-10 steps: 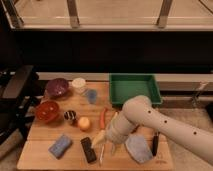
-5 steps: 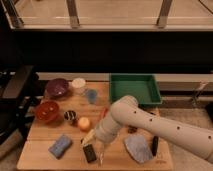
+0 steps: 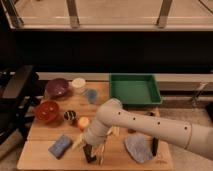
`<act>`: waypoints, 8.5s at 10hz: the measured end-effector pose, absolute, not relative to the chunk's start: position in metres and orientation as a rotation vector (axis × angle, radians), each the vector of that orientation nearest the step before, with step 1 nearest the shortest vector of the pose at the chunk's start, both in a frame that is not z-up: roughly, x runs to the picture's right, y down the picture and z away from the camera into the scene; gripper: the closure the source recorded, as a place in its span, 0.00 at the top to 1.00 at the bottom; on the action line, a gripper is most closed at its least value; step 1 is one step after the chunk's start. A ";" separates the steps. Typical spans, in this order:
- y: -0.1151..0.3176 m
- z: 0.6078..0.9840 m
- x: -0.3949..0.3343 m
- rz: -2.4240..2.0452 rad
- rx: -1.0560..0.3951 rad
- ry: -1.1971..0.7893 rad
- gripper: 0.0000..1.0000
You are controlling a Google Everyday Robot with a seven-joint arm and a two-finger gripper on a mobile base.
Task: Place eraser in plastic cup
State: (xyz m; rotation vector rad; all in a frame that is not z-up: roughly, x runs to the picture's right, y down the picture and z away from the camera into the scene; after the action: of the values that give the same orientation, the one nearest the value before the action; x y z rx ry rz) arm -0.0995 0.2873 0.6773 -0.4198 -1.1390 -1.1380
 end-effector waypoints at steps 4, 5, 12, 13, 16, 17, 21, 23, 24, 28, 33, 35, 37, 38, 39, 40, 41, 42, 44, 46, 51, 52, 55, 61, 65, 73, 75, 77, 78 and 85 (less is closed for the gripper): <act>0.301 0.687 -0.107 -1.139 -0.451 -1.149 0.65; 0.304 0.690 -0.107 -1.142 -0.461 -1.143 0.65; 0.292 0.704 -0.091 -1.189 -0.508 -1.061 0.65; 0.292 0.705 -0.090 -1.194 -0.516 -1.055 0.65; 0.296 0.721 -0.085 -1.204 -0.548 -1.039 0.65; 0.297 0.725 -0.080 -1.205 -0.561 -1.032 0.65; 0.308 0.739 -0.069 -1.182 -0.592 -1.042 0.65; 0.319 0.742 -0.069 -1.162 -0.604 -1.065 0.63; 0.322 0.742 -0.069 -1.158 -0.608 -1.075 0.57; 0.326 0.738 -0.068 -1.157 -0.623 -1.091 0.14; 0.310 0.721 -0.058 -1.093 -0.567 -1.135 0.00; 0.276 0.707 -0.045 -0.979 -0.452 -1.199 0.00; 0.247 0.707 -0.026 -0.891 -0.389 -1.209 0.00; 0.232 0.709 -0.010 -0.838 -0.361 -1.191 0.00; 0.223 0.712 0.000 -0.805 -0.343 -1.177 0.00; 0.211 0.713 0.009 -0.768 -0.314 -1.160 0.00; 0.193 0.716 0.026 -0.718 -0.270 -1.132 0.00; 0.174 0.718 0.034 -0.691 -0.234 -1.111 0.00; 0.139 0.722 0.041 -0.655 -0.174 -1.082 0.00; 0.117 0.725 0.040 -0.642 -0.148 -1.078 0.00; 0.117 0.725 0.042 -0.638 -0.148 -1.075 0.00; 0.115 0.725 0.041 -0.640 -0.143 -1.074 0.00; 0.095 0.744 0.015 -0.695 -0.083 -1.095 0.00; 0.068 0.792 -0.032 -0.805 0.027 -1.147 0.00; 0.048 0.812 -0.057 -0.857 0.100 -1.170 0.00; 0.031 0.856 -0.061 -0.862 0.101 -1.128 0.50; 0.032 0.860 -0.061 -0.852 0.093 -1.124 0.72; 0.034 0.862 -0.057 -0.843 0.085 -1.116 0.80; 0.034 0.862 -0.056 -0.841 0.080 -1.112 0.80; 0.014 0.829 -0.030 -0.866 0.072 -1.033 0.80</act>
State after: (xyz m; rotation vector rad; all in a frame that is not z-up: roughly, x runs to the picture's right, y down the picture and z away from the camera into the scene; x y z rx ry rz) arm -0.0300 0.0142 0.8288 0.0716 -1.0334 -0.8656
